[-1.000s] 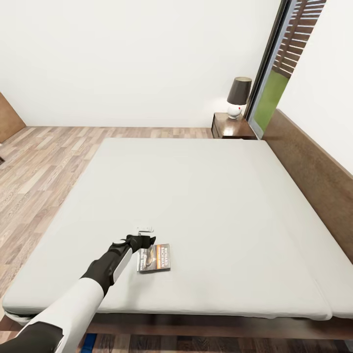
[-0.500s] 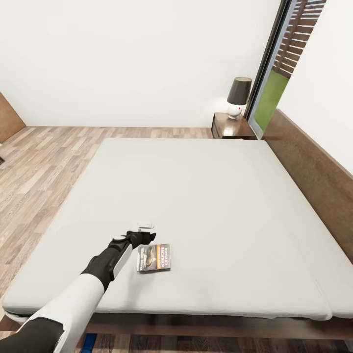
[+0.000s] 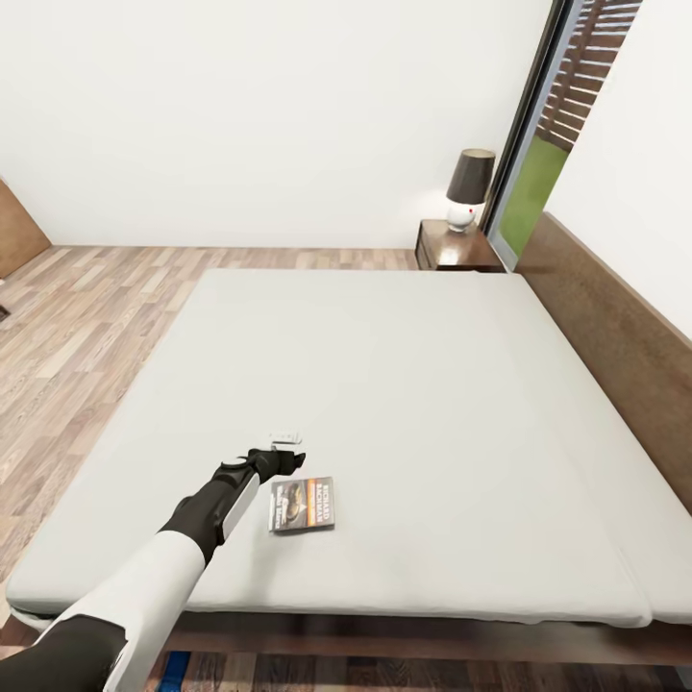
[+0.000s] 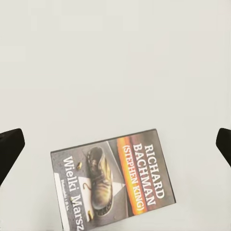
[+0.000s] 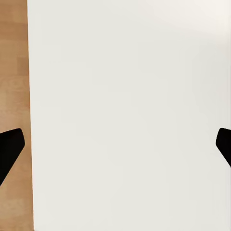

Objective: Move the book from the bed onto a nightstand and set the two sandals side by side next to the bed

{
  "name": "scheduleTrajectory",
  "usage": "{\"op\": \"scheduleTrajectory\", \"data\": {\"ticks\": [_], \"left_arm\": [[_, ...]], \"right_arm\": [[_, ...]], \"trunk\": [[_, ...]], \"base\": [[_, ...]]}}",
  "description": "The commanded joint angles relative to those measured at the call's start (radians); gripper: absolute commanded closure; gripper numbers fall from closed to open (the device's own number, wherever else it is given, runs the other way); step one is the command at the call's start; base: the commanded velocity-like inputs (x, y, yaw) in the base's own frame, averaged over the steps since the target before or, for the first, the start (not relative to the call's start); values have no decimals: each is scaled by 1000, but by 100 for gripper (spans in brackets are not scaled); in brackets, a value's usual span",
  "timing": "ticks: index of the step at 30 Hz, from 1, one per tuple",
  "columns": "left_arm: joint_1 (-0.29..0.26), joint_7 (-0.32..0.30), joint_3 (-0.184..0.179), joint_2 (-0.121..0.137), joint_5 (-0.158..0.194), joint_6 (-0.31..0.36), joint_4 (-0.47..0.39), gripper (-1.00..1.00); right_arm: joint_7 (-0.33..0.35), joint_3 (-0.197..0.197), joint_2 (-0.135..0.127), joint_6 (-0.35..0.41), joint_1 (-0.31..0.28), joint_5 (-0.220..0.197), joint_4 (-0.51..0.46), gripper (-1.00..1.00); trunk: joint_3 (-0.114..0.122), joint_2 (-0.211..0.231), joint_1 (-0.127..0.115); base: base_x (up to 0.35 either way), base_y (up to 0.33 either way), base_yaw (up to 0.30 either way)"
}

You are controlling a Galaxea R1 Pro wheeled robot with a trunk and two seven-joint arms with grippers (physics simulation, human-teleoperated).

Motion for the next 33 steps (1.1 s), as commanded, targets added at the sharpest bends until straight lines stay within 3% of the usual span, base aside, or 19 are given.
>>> {"op": "scheduleTrajectory", "data": {"ticks": [1, 18, 33], "left_arm": [[-1, 2, -2, 0, 10, 6, -1, -100], [-6, 2, -2, 0, 10, 17, -3, -100], [-69, 7, -1, 0, 10, 67, -2, -100]], "right_arm": [[-3, 8, 0, 4, 0, -8, -1, -100], [-3, 8, 1, 4, 0, -8, -1, -100], [-3, 8, 1, 4, 0, -8, -1, -100]], "trunk": [[-2, -2, 0], [-28, -2, 0], [-52, -2, 0]], "base": [[0, 0, 64], [0, 0, 35], [0, 0, 1]]}}
